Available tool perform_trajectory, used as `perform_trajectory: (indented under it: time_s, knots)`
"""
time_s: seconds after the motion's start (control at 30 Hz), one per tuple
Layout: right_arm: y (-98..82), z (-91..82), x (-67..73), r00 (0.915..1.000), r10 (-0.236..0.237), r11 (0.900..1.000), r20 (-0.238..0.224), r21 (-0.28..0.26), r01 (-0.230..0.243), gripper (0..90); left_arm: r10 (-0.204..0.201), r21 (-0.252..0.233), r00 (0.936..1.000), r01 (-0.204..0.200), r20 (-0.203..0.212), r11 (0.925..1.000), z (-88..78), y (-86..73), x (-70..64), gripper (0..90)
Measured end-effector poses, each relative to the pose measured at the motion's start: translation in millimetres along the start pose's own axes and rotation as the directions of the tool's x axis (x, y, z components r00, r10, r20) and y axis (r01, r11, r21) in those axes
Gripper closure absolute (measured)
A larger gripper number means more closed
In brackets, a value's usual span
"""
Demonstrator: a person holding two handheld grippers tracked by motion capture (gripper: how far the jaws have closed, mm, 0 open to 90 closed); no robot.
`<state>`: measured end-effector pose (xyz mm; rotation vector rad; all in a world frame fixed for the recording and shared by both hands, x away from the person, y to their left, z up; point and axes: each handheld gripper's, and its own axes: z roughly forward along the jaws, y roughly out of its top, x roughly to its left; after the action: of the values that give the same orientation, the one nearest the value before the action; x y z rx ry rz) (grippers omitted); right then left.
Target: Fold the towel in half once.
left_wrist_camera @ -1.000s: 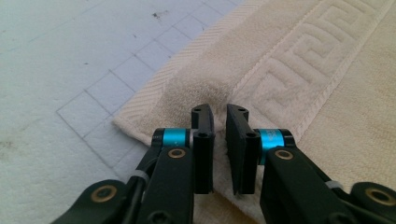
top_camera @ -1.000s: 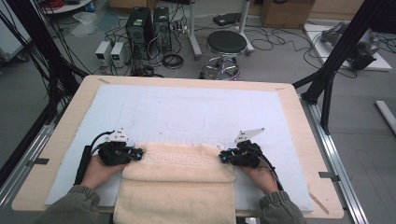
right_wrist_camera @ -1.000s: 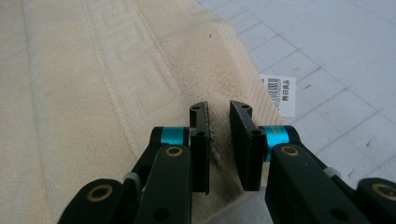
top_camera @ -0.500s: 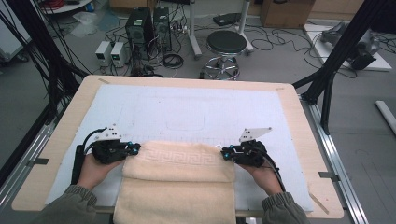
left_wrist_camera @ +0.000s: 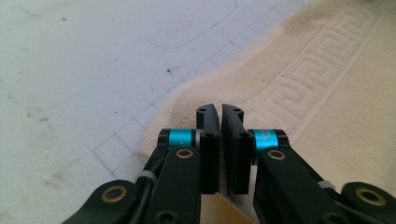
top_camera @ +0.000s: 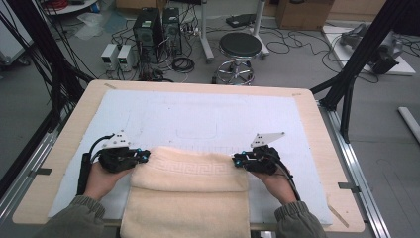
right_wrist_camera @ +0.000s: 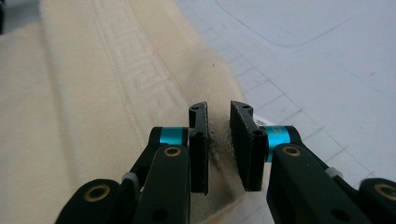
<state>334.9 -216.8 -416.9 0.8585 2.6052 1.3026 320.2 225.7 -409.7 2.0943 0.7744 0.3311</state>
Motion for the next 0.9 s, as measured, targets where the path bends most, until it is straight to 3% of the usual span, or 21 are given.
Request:
perform_trajectory:
  time_s: [0.13, 0.3, 0.6, 0.9]
  knots:
    - [-2.8, 7.3, -11.3, 0.9991, 0.043, 0.999, 0.004, -0.020, -0.043, 79.8, -0.007, 0.007, 0.9999, 0.007, -0.010, 0.9999, 2.1, -1.4, 3.0, 85.4]
    - [-0.7, 3.4, -8.6, 0.9992, 0.040, 0.998, 0.008, -0.044, -0.039, 83.1, -0.016, -0.035, 0.9998, 0.016, -0.008, 0.9993, -7.7, -1.1, 3.3, 85.4]
    - [10.1, -30.4, 16.0, 0.9989, -0.044, 0.990, 0.014, -0.131, 0.046, 85.4, 0.004, -0.128, 1.0000, -0.005, -0.008, 0.9918, -35.3, 1.1, -10.2, 85.4]
    - [4.8, -39.1, 39.2, 0.9938, -0.108, 0.990, -0.027, -0.097, 0.105, 85.5, 0.066, -0.099, 0.9976, -0.063, 0.022, 0.9931, -52.5, -13.5, -32.7, 85.4]
